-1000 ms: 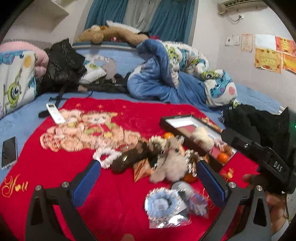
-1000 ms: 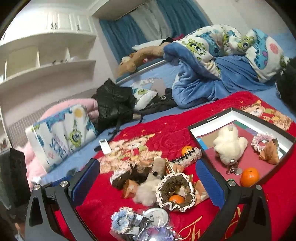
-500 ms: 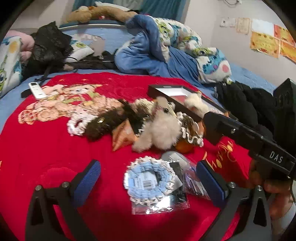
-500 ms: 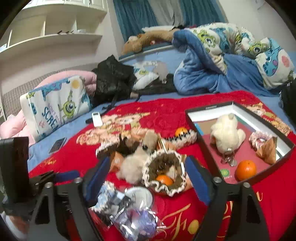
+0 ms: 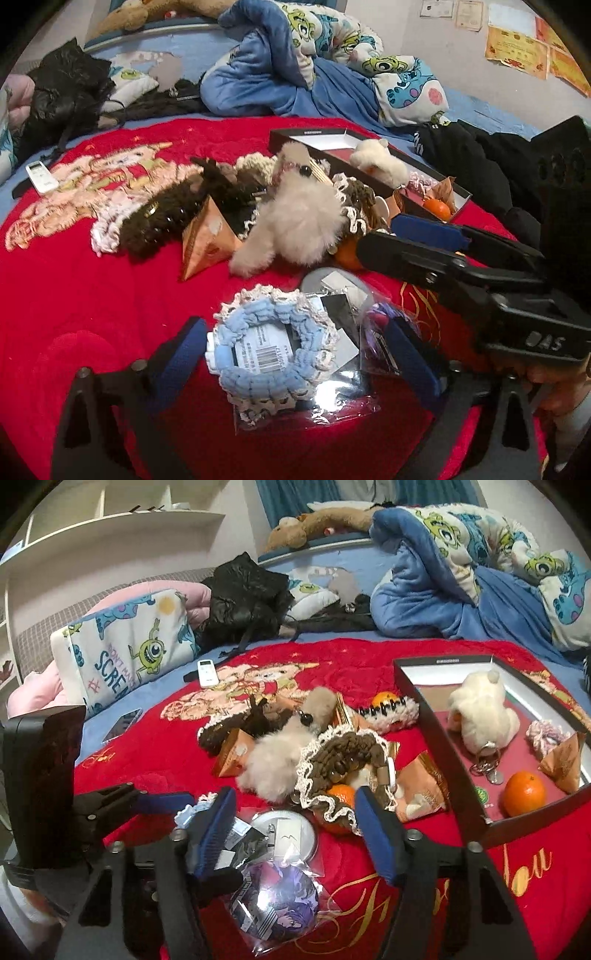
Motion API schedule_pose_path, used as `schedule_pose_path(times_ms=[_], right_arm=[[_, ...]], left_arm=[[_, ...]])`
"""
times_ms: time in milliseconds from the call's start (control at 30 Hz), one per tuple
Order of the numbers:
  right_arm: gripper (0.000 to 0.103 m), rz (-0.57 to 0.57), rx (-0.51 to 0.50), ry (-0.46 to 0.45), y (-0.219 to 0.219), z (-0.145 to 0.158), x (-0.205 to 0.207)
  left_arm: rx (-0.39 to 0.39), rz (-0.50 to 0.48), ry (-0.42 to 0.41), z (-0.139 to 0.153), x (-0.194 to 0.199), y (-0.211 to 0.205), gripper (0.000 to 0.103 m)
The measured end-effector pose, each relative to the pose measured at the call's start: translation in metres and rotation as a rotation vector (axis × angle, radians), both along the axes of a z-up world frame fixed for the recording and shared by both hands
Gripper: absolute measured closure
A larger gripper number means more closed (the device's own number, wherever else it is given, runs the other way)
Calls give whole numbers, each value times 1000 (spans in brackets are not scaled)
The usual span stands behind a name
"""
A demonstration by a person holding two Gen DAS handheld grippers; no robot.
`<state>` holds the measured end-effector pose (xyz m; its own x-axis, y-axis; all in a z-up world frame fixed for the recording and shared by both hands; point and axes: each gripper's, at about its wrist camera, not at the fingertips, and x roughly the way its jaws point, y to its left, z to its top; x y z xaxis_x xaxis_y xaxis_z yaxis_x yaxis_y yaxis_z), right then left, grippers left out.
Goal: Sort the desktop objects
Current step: 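Grasp the bagged blue crocheted scrunchie with the left tool while the right tool grasps the brown crocheted scrunchie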
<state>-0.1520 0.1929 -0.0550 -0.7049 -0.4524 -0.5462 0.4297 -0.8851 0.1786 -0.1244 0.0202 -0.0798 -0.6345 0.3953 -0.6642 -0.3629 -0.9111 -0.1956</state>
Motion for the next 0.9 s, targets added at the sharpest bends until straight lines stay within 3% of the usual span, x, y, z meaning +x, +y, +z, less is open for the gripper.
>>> schedule_pose_path(times_ms=[233,333,467,533,600,733,900], right_arm=[[65,-31,-4,-50,2,-8,-11],[76,-38,-11,-54,4,-8,-12],[88,-69,-6,-76,7,-10,-17],[90,-80,-12,-84,9,-11,-19],[91,-84,-13,-82,10,-10,-18],[92,-88,-13,-64,9,-7,-14],[94,-60,-19,-38,6,0,-7]], left_arm=[[40,2,-49,-7,-6,-4,16],[32,5,-48,-6,-5,-3,29],[83,13,-56,-6,-5,-11,50],[105,17,-62,-6,-6,-16,53],[104,32,-60,-6,-6,-18,71],[101,36,-57,-4,-4,-20,79],[80,27,-23,2,5,-17,81]])
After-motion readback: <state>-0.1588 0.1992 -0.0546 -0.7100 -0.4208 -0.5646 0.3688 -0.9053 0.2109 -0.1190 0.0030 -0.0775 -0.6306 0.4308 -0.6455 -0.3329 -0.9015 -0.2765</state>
